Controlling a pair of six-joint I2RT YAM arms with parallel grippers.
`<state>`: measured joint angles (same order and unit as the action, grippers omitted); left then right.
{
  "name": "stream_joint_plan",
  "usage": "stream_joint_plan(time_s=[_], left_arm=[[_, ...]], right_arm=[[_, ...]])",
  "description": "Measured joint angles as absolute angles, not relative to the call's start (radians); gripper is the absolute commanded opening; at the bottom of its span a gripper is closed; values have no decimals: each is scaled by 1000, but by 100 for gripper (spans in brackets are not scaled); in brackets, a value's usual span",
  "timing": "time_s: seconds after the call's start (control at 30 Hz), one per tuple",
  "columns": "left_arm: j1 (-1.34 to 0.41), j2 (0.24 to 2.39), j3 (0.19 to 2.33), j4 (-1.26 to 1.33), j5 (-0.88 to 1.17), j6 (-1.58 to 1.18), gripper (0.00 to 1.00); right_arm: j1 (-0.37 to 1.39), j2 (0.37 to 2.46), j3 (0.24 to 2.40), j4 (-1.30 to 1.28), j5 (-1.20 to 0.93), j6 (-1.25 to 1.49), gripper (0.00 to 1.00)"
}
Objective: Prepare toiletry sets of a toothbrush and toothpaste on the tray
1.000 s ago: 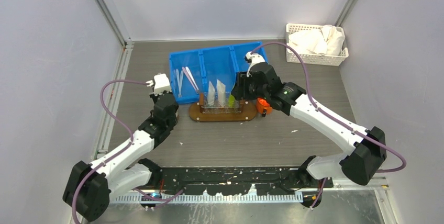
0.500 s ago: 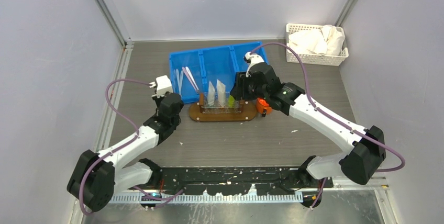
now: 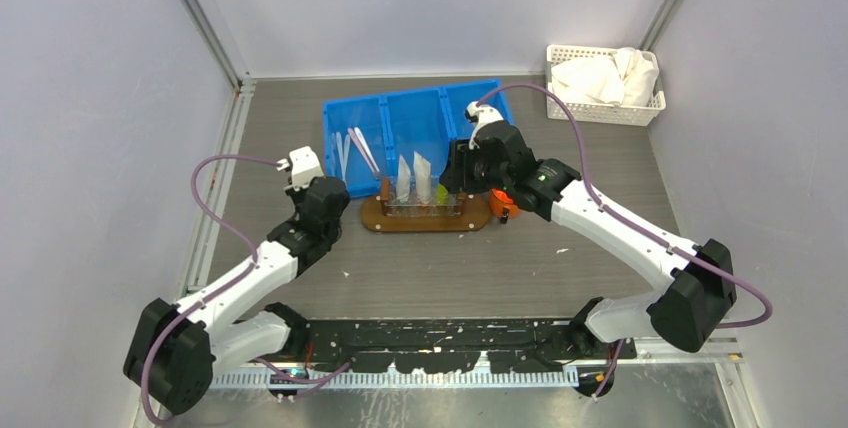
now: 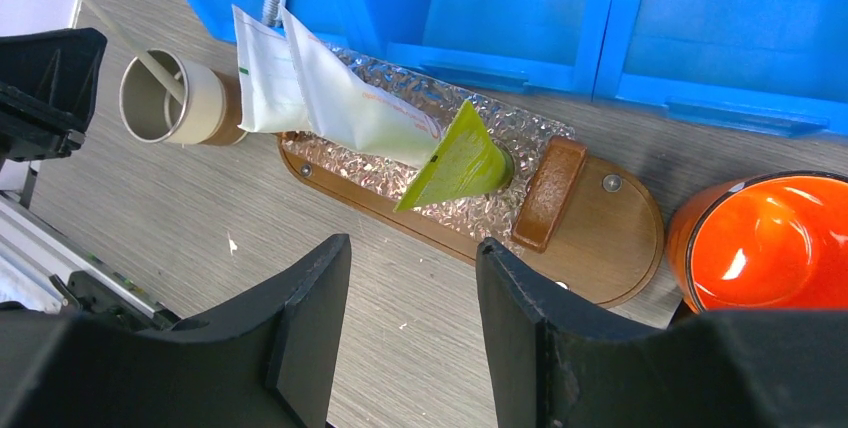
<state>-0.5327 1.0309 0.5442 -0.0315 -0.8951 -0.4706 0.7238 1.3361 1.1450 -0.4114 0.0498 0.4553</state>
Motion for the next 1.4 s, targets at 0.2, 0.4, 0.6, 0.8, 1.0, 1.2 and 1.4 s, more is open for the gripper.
stream_joint_plan(time_s=[0.2,0.4,0.6,0.8,1.0,1.2,1.4], left_arm=[[-546,963,548,-79,-868,-461,22],[-576,982,754,-108,-745,-393,38],[-559,1335,1198,-214,-639,-390,36],[-450,1748,1489,-412,-473,-453,7],[-385,1950,1565,-570,-412,-480,11],[-369,2014,1662,-643,-383,-502,20],[-344,2108,1710,-651,-359,-517,23]], right_arm=[[721,1336,1144,-402,39,456,55],[718,1342,1122,-375,29,464,55],[718,1342,1112,-376,23,469,57],[715,1295,1074,-398,23,464,58],[708,1252,1052,-428,20,447,58],[704,1252,1038,-430,-4,442,58],[704,1252,1032,-438,-15,432,58]])
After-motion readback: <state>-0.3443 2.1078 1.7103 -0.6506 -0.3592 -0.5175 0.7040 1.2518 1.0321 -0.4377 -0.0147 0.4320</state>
